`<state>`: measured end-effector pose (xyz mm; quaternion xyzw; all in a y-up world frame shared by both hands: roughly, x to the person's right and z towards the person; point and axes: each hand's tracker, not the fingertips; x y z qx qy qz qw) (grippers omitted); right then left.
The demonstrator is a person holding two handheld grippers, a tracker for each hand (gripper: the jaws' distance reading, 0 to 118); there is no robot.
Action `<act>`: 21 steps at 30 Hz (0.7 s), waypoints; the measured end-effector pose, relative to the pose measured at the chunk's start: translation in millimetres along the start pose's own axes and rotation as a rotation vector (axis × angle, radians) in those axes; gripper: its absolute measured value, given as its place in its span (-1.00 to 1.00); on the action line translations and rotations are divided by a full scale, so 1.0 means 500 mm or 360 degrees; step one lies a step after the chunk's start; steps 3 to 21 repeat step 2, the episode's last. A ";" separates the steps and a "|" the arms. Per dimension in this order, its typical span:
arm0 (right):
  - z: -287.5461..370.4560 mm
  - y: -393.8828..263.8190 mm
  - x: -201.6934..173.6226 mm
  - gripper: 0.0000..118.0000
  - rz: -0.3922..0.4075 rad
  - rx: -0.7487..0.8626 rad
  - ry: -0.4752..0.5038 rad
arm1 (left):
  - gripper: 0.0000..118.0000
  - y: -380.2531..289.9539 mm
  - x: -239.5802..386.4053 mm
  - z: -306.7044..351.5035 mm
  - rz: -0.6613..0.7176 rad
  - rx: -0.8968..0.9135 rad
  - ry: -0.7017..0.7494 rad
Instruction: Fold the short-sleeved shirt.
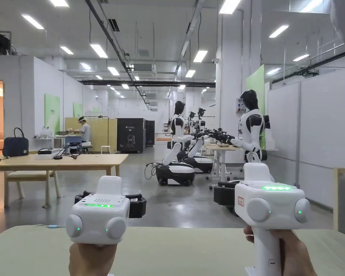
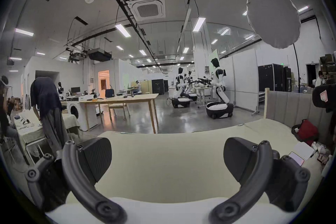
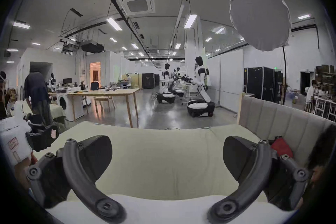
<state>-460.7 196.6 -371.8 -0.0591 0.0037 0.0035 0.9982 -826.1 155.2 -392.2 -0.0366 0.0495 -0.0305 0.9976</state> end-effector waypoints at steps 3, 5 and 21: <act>0.001 -0.005 -0.006 1.00 -0.0045 -0.0045 -0.0023 | 1.00 0.001 -0.001 0.001 0.0019 -0.0007 -0.0005; 0.001 -0.005 -0.006 1.00 -0.0045 -0.0045 -0.0023 | 1.00 0.001 -0.001 0.001 0.0019 -0.0007 -0.0005; 0.001 -0.005 -0.006 1.00 -0.0045 -0.0045 -0.0023 | 1.00 0.001 -0.001 0.001 0.0019 -0.0007 -0.0005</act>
